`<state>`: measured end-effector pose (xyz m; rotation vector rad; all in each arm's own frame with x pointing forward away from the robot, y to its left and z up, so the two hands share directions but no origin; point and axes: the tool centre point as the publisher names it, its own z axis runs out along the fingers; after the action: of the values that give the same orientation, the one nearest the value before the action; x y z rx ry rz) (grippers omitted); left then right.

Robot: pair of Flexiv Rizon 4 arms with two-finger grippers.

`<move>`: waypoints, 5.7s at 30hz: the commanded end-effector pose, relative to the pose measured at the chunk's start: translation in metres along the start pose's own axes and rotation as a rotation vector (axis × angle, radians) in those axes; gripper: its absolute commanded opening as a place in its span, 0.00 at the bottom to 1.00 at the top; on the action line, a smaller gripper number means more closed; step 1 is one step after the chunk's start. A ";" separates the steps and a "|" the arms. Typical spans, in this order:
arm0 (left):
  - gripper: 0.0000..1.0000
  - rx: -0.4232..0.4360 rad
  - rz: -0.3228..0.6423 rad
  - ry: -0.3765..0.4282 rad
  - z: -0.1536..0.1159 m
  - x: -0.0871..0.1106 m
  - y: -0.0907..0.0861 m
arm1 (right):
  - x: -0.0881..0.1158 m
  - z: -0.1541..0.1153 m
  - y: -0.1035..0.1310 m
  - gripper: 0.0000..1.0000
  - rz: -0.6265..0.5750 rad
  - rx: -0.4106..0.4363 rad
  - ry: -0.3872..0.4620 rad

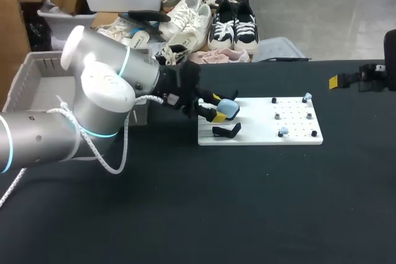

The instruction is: Pick up each earbud case from the left stands, insert the matching earbuds, close the lid, and place the case in the box.

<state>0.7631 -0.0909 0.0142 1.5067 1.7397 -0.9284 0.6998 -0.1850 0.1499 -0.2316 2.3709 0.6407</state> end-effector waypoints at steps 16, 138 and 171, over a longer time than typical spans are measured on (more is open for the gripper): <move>0.46 0.015 -0.001 -0.011 0.005 0.001 0.004 | 0.000 0.000 -0.001 1.00 -0.001 -0.002 0.001; 0.00 0.085 0.232 -0.104 -0.019 -0.127 -0.031 | -0.034 0.108 0.110 1.00 -0.211 -0.272 0.056; 0.00 -0.027 0.139 -0.396 -0.032 -0.124 -0.049 | 0.001 0.063 0.077 1.00 -0.109 -0.169 -0.017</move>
<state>0.7417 -0.1349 0.1426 1.3639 1.3195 -1.1053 0.7159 -0.0838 0.1363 -0.4320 2.2675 0.8021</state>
